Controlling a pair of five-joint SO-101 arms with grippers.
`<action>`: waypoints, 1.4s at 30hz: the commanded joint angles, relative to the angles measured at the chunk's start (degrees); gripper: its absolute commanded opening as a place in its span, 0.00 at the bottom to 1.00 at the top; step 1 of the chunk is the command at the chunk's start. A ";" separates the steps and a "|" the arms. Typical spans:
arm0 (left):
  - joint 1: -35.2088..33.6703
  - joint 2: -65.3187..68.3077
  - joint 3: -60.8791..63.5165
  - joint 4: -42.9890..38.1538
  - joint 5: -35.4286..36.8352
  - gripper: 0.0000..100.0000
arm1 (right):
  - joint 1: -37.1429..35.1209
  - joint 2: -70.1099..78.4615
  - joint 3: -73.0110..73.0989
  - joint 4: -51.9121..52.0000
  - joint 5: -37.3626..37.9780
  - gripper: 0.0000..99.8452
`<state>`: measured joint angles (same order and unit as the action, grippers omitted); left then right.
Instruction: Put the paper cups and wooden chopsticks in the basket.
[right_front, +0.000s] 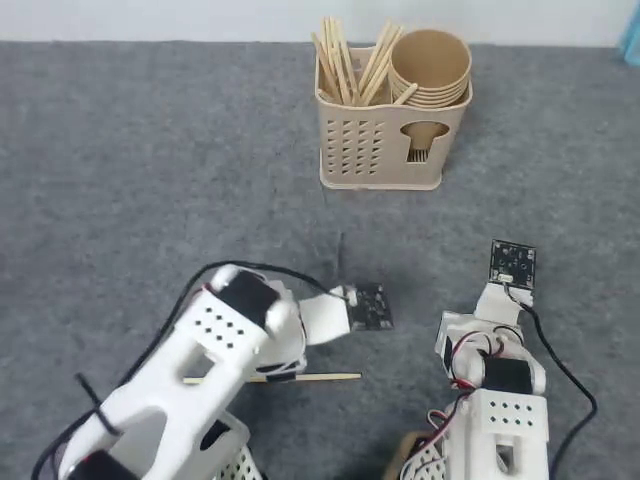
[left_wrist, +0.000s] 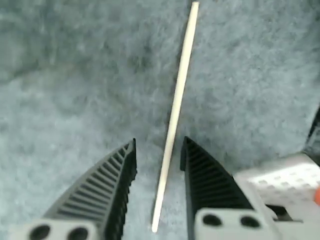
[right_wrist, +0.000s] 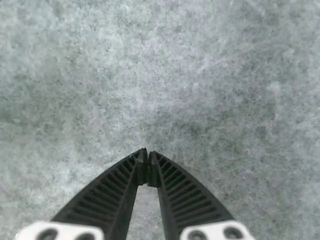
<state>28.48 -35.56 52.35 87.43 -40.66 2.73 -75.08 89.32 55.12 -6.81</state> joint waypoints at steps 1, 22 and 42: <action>3.69 -0.79 3.03 -5.27 0.70 0.14 | 0.22 -0.75 -0.26 -1.01 0.79 0.01; 11.43 -0.70 14.73 -26.29 6.95 0.14 | 8.48 -0.75 -0.62 -4.97 3.43 0.01; 18.90 -0.70 20.00 -32.35 23.65 0.13 | 22.29 -0.75 -5.10 -4.97 -2.11 0.01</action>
<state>47.03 -35.56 71.60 57.80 -21.32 25.67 -75.08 88.00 50.99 -8.22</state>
